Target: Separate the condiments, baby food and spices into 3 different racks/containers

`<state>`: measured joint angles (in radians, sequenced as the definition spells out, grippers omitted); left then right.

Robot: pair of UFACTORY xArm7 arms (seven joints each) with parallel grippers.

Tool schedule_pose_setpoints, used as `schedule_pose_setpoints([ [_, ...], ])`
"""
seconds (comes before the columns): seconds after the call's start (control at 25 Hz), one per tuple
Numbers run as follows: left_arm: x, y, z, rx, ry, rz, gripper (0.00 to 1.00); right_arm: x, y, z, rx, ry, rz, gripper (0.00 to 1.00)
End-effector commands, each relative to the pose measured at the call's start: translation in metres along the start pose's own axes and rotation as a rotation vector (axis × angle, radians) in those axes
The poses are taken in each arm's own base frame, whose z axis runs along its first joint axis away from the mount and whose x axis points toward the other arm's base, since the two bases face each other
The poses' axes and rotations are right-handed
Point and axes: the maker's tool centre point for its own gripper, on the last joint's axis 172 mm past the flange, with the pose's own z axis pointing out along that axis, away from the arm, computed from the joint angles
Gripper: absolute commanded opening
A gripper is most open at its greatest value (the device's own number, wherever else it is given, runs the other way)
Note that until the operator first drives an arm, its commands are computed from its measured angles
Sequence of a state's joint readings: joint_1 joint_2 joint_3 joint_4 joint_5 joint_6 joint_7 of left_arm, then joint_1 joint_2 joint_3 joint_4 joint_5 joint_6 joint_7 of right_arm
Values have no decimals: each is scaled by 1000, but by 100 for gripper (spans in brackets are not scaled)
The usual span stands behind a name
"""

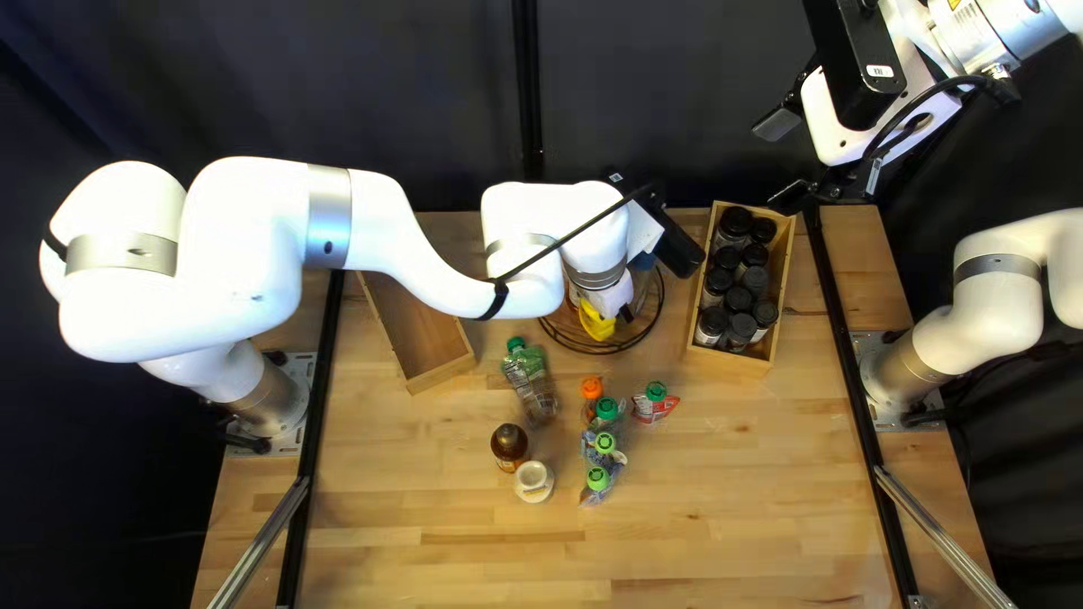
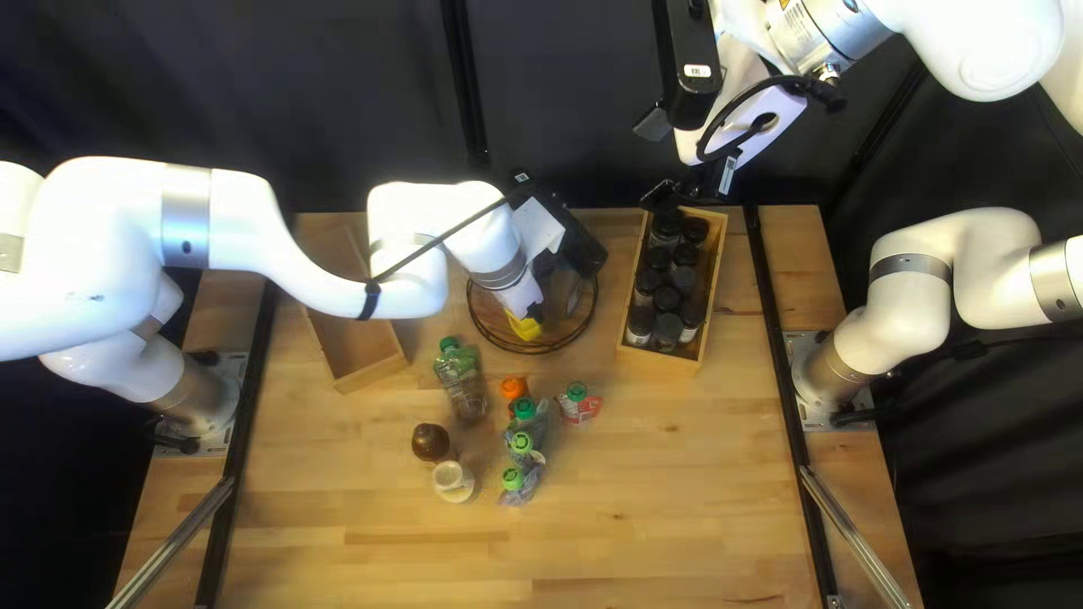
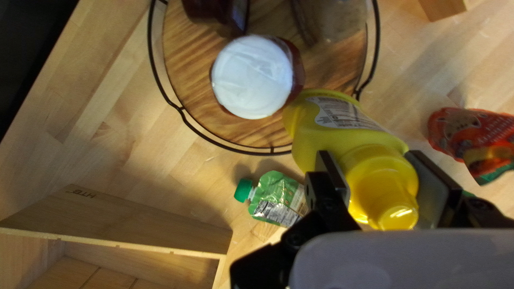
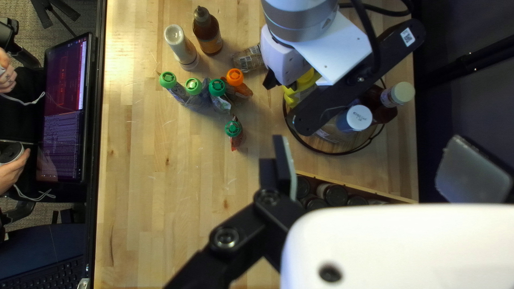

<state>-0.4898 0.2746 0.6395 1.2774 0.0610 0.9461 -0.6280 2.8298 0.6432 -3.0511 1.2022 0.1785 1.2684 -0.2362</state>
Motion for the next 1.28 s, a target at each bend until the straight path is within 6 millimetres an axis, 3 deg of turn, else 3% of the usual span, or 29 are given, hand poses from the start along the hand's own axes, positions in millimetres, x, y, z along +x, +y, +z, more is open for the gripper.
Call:
schedule_pose_setpoints([
  [0.04, 3, -7, 7, 14, 7, -15, 0, 0, 0, 0, 0, 0, 0, 100],
  [0.56, -6, -2, 20, -21, -22, -20, 16, 0, 0, 0, 0, 0, 0, 100],
  [0.6, -6, -2, 21, -24, -23, -18, 25, 0, 0, 0, 0, 0, 0, 100],
  [0.68, -7, 0, 21, -29, -28, -10, 66, 0, 0, 0, 0, 0, 0, 100],
  [0.72, -8, 1, 21, -32, -30, -6, 97, 0, 0, 0, 0, 0, 0, 100],
  [0.76, -9, 4, 19, -35, -32, 6, 100, 0, 0, 0, 0, 0, 0, 100],
  [0.92, -13, 9, 10, -43, -39, 28, 100, 0, 0, 0, 0, 0, 0, 100],
  [1.04, -22, 17, -7, -42, -40, 52, 100, 0, 0, 0, 0, 0, 0, 100],
  [1.28, -64, 43, -52, -58, -49, 191, 100, 0, 0, 0, 0, 0, 0, 100],
])
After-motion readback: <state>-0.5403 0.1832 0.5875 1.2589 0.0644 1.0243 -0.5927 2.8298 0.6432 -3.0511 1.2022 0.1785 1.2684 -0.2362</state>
